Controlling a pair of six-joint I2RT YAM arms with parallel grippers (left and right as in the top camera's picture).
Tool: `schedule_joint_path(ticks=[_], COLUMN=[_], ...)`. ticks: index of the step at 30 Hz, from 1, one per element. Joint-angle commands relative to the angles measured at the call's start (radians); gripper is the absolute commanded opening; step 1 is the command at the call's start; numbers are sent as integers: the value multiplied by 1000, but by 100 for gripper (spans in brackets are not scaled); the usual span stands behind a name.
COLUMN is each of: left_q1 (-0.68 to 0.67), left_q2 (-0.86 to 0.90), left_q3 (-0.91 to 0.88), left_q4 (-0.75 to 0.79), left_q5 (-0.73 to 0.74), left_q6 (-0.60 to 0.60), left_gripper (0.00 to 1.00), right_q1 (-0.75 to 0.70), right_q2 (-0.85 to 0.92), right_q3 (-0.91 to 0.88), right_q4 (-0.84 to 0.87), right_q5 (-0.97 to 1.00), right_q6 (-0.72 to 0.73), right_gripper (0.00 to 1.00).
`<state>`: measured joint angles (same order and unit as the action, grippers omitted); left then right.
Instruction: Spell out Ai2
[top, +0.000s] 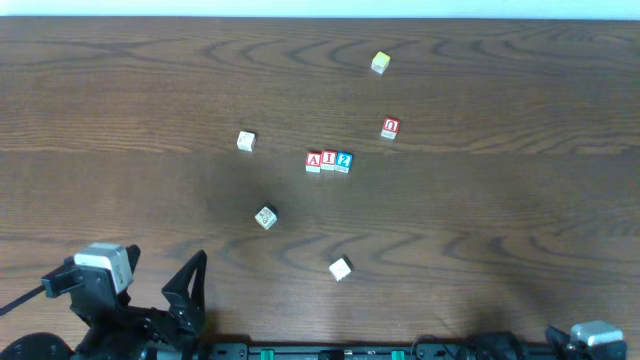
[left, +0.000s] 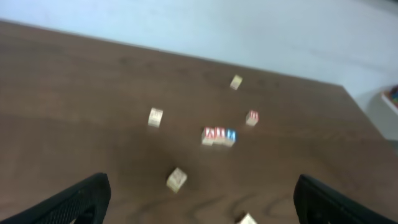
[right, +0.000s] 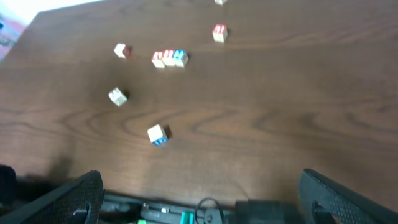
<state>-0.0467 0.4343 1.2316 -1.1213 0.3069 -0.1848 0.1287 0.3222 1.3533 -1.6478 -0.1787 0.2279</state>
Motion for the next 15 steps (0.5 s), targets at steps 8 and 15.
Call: schedule_joint_path(ticks=[8, 15], left_q1=[-6, 48], left_q2=[0, -79], left_q3=[-14, -344], left_q4=[-94, 180], left_q5=[-190, -267], left_q6=[51, 209], left_gripper=[95, 96], right_q1=[6, 6], right_q2=[-2, -2], right_q3=[-2, -2], right_q4=[-50, -50], right_q5=[11, 11], right_q6=[15, 15], right_gripper=[99, 99])
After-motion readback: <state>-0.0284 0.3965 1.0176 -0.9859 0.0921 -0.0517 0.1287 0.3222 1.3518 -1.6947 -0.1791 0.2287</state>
